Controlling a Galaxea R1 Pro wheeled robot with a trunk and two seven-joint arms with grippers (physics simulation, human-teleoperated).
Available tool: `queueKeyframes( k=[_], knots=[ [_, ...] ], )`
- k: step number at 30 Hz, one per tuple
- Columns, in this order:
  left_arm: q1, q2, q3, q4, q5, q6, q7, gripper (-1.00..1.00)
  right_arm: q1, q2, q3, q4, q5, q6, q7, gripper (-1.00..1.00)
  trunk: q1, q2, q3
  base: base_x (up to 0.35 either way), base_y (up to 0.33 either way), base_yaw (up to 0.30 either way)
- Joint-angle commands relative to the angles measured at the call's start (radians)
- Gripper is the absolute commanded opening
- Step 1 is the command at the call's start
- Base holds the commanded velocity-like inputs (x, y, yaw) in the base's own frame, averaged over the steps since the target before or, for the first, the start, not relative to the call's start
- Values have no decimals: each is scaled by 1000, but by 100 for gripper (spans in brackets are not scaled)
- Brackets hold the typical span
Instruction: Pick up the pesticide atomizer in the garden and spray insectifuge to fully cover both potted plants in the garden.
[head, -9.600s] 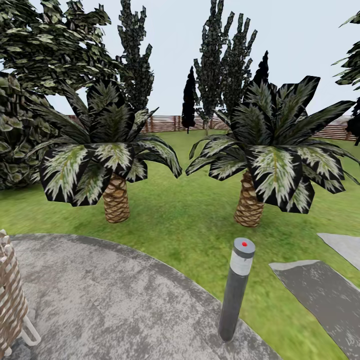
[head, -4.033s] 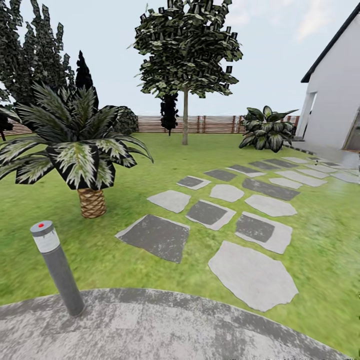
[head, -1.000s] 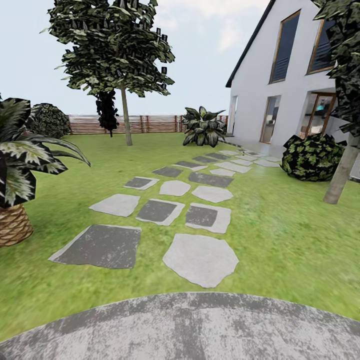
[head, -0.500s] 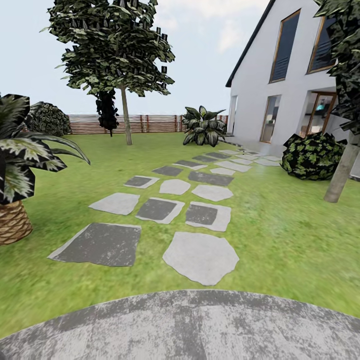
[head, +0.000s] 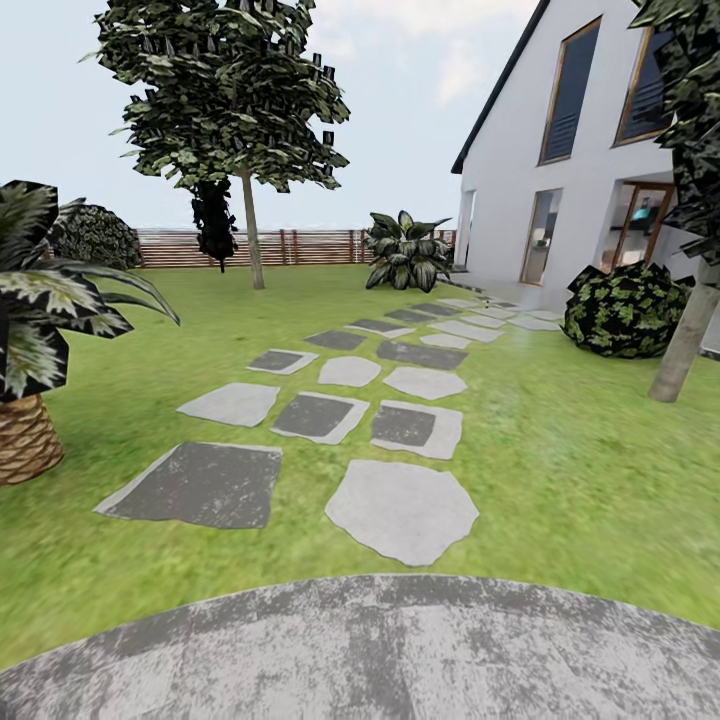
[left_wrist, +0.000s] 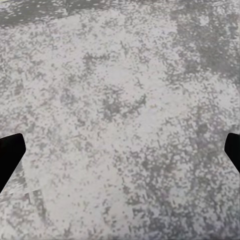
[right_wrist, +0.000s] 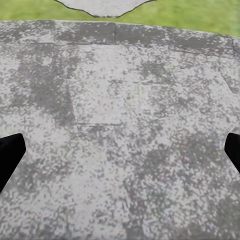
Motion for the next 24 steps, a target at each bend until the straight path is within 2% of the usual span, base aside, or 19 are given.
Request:
queueKeyframes(
  k=[1,15,24],
  knots=[
    [-1,0,1,1,-5,-3,-1,100,-1,0,0,1,0,-3,0,100,4,-8,-4,0,0,0],
    [-1,0,1,1,-5,-3,-1,100,-1,0,2,1,0,-3,0,100,57,-106,-49,0,0,0],
    [-1,-2,1,1,-6,-3,-1,100,-1,1,2,1,0,-3,0,100,92,-169,-89,0,0,0]
  ],
)
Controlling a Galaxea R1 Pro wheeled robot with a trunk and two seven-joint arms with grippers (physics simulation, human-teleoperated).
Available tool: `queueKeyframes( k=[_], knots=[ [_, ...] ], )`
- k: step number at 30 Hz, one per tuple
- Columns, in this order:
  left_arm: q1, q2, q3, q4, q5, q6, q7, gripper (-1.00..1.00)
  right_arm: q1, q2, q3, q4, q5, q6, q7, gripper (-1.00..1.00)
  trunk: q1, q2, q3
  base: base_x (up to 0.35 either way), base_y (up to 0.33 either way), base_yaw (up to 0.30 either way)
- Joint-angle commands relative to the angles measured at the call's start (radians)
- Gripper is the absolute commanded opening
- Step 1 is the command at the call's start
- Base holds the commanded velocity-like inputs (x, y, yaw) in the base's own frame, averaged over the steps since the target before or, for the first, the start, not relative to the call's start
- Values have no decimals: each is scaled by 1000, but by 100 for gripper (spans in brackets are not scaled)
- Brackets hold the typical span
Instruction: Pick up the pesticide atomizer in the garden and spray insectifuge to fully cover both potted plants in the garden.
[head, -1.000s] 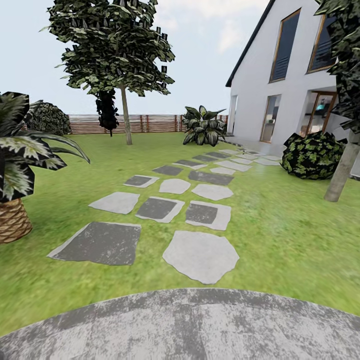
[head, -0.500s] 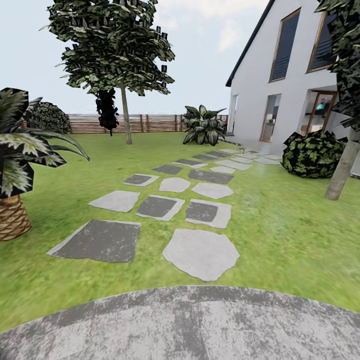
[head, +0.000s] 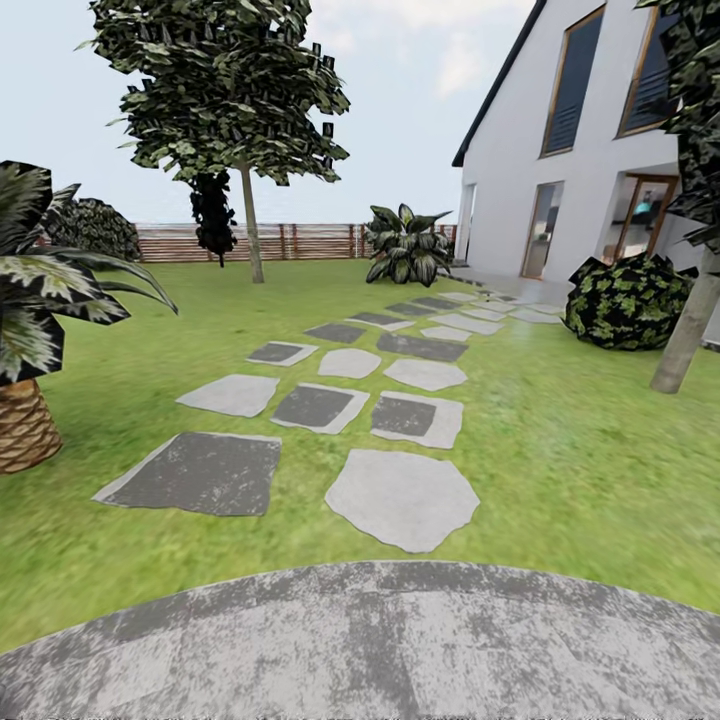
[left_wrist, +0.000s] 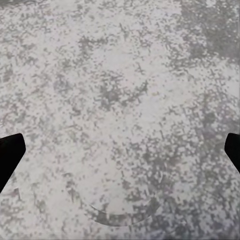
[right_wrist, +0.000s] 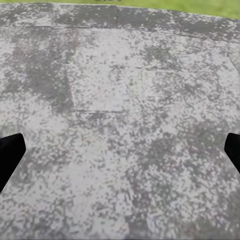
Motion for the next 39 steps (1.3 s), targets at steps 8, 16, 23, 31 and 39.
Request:
queueKeyframes(
  k=[8,16,23,31,39],
  knots=[
    [-1,0,1,1,-6,-3,-1,100,-1,0,0,1,0,-3,0,100,31,-57,-39,0,0,0],
    [-1,0,1,1,-7,-4,-1,100,-1,0,0,1,0,-3,0,100,61,-113,-77,0,0,0],
    [-1,0,1,0,-6,-3,0,100,-1,0,0,1,0,-3,0,100,77,-141,-101,0,0,0],
    [-1,1,1,0,-9,-4,2,100,-1,0,0,1,0,-3,0,100,77,-141,-113,0,0,0],
    [-1,3,2,0,-7,-4,6,100,-1,0,1,1,0,-3,-1,100,77,-141,-120,161,0,0]
  ],
)
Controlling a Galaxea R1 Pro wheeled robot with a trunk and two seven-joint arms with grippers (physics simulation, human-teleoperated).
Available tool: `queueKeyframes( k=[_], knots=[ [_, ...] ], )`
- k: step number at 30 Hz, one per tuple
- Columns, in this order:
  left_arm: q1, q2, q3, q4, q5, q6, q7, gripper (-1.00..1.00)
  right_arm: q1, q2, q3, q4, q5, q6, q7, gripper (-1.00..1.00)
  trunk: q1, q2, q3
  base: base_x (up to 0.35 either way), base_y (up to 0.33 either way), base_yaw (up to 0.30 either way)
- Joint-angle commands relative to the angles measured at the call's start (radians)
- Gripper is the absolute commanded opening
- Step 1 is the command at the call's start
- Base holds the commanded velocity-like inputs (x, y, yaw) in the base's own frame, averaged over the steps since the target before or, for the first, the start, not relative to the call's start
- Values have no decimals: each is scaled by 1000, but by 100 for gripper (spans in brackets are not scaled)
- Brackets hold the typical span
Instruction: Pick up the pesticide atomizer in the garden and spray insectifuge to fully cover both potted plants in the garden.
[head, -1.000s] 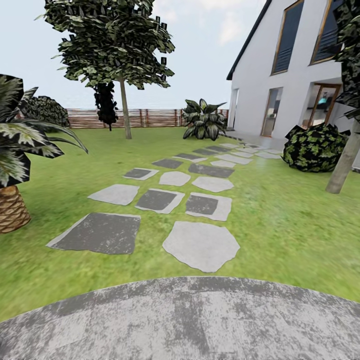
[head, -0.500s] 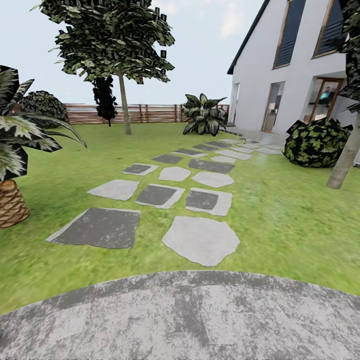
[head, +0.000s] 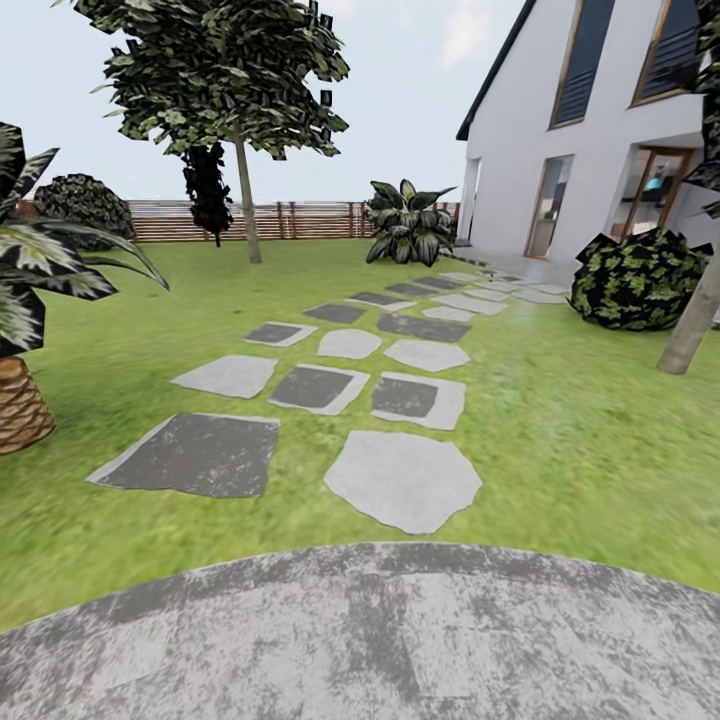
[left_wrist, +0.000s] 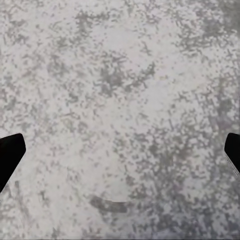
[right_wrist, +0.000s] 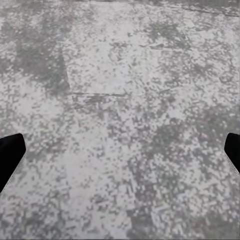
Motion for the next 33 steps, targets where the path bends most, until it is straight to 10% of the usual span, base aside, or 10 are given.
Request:
queueKeyframes(
  k=[1,33],
  knots=[
    [-1,0,1,1,-5,-3,0,100,-1,0,0,1,0,-3,0,100,0,0,-1,320,0,0],
    [-31,-2,-7,-36,-16,-5,-1,100,-1,-2,-6,-61,2,-5,1,100,0,0,-1,337,0,0]
  ],
)
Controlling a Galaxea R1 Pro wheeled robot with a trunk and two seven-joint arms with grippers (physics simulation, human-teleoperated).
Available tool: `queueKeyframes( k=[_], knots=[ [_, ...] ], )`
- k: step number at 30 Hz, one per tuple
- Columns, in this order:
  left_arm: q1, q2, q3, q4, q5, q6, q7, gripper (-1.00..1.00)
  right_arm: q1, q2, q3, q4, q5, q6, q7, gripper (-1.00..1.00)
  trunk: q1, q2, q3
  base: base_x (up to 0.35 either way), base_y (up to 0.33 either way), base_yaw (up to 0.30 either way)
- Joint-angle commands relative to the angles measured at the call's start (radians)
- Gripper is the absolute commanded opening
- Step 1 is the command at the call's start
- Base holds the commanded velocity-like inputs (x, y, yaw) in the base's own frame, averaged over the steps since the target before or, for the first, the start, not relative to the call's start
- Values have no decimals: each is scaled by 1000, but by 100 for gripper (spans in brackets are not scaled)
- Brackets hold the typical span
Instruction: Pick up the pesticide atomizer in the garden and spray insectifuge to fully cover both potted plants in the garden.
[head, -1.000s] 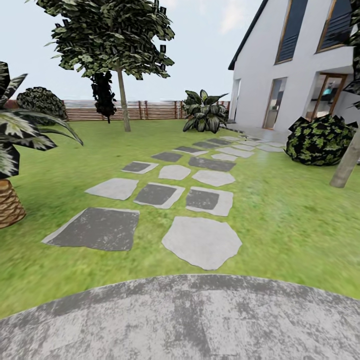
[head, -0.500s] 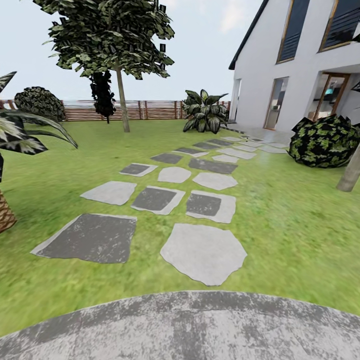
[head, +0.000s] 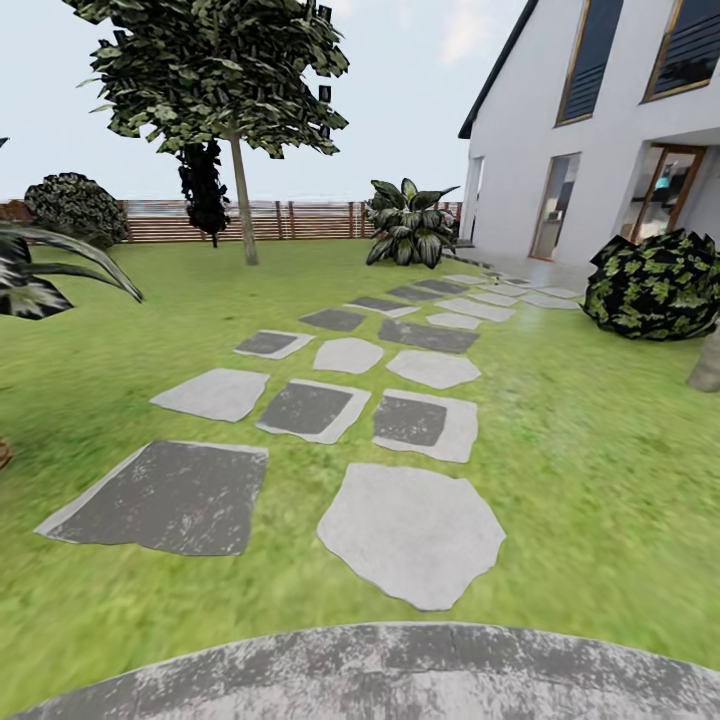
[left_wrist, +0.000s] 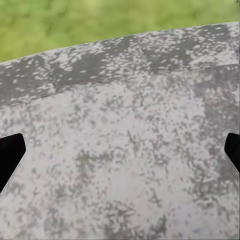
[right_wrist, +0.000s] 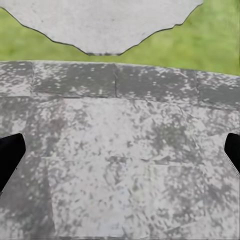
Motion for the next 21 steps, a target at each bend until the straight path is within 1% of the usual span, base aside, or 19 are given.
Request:
queueKeyframes(
  k=[1,21],
  knots=[
    [-1,0,1,1,-6,-3,0,100,-1,0,0,1,0,-3,0,100,0,0,-1,339,0,0],
    [-1,1,5,1,-3,-2,1,100,-1,0,-1,-2,-2,-3,-2,100,0,0,-1,339,0,0]
  ],
)
